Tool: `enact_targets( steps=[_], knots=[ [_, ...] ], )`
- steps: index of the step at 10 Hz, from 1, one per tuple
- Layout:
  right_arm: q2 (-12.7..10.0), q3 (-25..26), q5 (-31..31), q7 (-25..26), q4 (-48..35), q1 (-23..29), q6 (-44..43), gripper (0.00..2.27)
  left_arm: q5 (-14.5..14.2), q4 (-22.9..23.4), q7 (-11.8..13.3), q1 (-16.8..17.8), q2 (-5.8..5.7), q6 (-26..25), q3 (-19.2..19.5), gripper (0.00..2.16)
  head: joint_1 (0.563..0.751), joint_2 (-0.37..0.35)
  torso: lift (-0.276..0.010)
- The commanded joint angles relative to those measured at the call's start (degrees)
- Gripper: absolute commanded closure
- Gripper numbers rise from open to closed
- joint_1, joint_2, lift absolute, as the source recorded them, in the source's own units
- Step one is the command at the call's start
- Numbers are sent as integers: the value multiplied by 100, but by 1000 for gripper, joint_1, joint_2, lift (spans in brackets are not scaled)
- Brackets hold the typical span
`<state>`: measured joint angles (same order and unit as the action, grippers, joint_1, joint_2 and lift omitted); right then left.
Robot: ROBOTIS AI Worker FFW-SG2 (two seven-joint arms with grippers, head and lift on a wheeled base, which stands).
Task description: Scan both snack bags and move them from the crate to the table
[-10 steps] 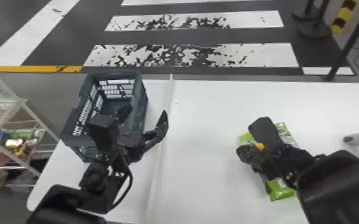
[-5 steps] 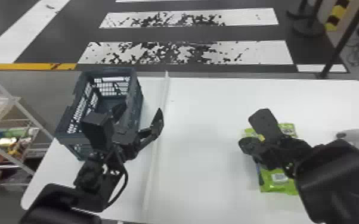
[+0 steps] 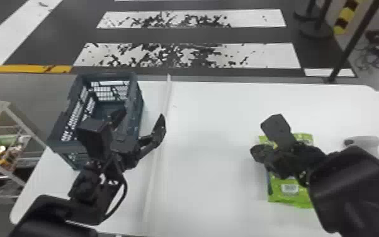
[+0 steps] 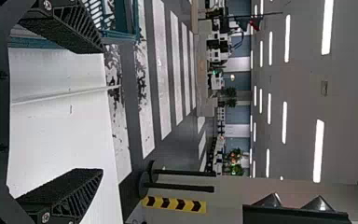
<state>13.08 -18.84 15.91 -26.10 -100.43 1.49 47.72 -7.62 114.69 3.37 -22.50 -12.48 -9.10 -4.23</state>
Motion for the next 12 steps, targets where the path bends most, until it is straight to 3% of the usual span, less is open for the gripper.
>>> enact_targets(
  steps=[1, 2, 4, 5, 8, 12],
  knots=[
    [2, 3, -97, 0, -170, 106, -47, 2250, -3, 10, -3, 0, 0, -1, -8, 87, 695, 70, -88],
    [2, 135, -379, 9, -609, 308, -135, 2098, -3, 18, -3, 0, 0, -1, -8, 87, 695, 72, -88],
    [2, 697, -800, 17, -1611, 765, -188, 623, -3, 54, -3, -27, -9, -1, 18, 87, 695, 95, -88],
    [2, 1014, -888, 26, -1980, 941, -118, 188, -3, 54, -3, -35, -18, -1, 45, 87, 695, 93, -88],
    [11, 2227, -1354, 0, -2420, 1345, 5, 140, -47, 71, -3, -62, -27, 17, 80, 87, 695, 32, -88],
    [177, 3475, -1671, -106, -1822, 1548, -258, 140, -91, 62, 15, -62, -27, 35, 124, 87, 695, -109, -88]
  ],
)
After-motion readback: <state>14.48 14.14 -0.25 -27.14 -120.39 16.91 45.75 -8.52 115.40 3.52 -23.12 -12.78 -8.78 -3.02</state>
